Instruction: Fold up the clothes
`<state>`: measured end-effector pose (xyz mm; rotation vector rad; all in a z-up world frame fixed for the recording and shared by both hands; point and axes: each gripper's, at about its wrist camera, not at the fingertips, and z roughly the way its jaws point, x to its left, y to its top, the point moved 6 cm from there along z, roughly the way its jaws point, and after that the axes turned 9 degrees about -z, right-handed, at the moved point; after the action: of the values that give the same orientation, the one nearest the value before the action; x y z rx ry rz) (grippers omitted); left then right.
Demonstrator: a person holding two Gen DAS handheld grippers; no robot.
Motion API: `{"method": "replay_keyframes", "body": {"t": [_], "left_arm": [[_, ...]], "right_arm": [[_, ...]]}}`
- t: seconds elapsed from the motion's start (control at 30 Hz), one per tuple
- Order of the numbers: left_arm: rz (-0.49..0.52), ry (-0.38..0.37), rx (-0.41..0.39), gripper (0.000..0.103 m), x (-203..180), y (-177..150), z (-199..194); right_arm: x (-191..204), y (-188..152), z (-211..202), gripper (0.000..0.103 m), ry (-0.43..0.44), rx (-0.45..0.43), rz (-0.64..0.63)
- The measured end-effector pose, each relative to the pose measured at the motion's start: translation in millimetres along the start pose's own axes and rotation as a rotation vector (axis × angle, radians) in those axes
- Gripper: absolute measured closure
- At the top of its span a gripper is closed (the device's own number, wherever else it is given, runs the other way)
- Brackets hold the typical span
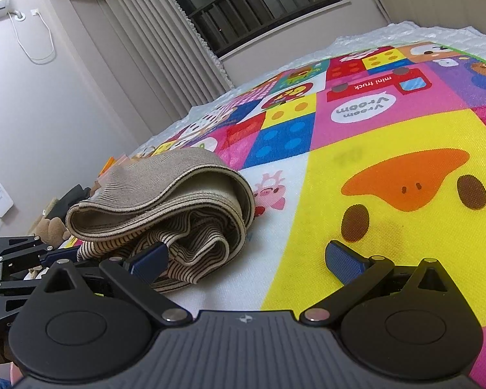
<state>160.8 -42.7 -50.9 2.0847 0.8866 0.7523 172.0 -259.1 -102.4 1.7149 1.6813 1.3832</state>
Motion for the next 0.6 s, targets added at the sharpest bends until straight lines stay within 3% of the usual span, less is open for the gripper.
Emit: {"method": "replay_keyframes", "body": {"t": [0.2,0.4,0.5,0.57,0.6], "left_arm": [[-0.003,-0.024,-0.002,0.089,-7.0,-2.2,-6.2],[0.034,-0.115,0.001,0.092,-30.0,-10.7,-17.7],[0.025,-0.091,-0.025,0.088,-28.3,-7.8,-21.8],[0.013,-0.031,-0.052,0.085,-19.8,-3.1,-22.2],[0.010,-0.004,-0.056,0.069,-15.7,-1.6,-20.7]], "right_arm": [[0.2,0.2,0.4,0.000,-0.001,-0.001,-0.001],[-0.1,-0.1,-0.7,0.000,-0.001,-0.003,-0.003],[-0.1,-0.1,-1.2,0.000,0.000,-0.005,-0.002],[-0.2,0.0,-1.3,0.000,0.001,-0.006,-0.001],[-0.3,0.0,-1.2,0.000,0.001,-0.007,0.000]]}}
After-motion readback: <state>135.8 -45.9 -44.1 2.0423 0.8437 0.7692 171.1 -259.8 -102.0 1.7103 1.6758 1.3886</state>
